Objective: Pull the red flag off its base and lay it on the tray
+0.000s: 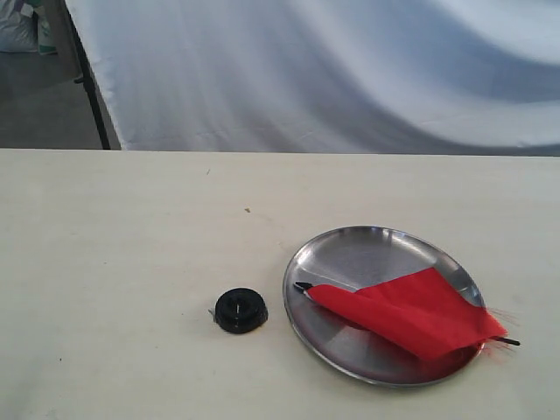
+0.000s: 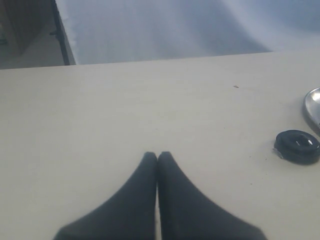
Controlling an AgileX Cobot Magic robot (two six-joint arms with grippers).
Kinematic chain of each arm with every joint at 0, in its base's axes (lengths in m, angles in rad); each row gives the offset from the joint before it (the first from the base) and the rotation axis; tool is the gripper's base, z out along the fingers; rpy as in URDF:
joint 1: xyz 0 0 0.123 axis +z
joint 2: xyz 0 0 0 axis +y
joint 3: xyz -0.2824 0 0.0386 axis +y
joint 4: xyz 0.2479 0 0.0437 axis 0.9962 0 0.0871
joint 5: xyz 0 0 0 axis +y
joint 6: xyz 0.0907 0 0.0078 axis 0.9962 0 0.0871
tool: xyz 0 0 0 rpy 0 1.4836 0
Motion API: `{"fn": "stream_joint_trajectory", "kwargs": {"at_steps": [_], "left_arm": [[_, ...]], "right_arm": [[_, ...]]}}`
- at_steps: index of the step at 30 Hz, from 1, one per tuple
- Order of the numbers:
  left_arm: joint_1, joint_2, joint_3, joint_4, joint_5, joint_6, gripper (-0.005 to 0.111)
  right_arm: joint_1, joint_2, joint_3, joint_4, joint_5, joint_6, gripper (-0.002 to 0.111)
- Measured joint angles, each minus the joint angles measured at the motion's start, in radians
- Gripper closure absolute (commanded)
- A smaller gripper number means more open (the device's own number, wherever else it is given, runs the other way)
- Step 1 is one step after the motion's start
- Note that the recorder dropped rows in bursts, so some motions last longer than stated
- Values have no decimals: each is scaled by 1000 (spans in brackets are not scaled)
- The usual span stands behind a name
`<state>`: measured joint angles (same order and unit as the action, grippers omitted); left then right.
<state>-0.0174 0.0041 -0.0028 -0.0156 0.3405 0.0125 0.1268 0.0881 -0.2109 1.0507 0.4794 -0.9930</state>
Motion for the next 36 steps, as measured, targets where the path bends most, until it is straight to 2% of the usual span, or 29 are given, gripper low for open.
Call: {"fn": "stream_joint_trajectory", "kwargs": {"at_steps": [2,8,12,24,26,31,36], "left_arm": [[0,0,0,0,0,0,107],[0,0,0,0,0,0,107],[0,0,0,0,0,0,107],[0,0,0,0,0,0,107],[0,0,0,0,0,0,107],[0,0,0,0,0,0,107],[0,0,0,0,0,0,107]], "right_arm": [[0,0,0,-82,0,0,109],[0,0,0,-641,12,0,109],[0,0,0,-790,19,0,109],[0,-2,0,-763,4,27,109],[0,-15,6,-734,-55,29,109],[0,-53,73,-604,-330,34,109],[0,-82,134,-476,-374,34,109]]}}
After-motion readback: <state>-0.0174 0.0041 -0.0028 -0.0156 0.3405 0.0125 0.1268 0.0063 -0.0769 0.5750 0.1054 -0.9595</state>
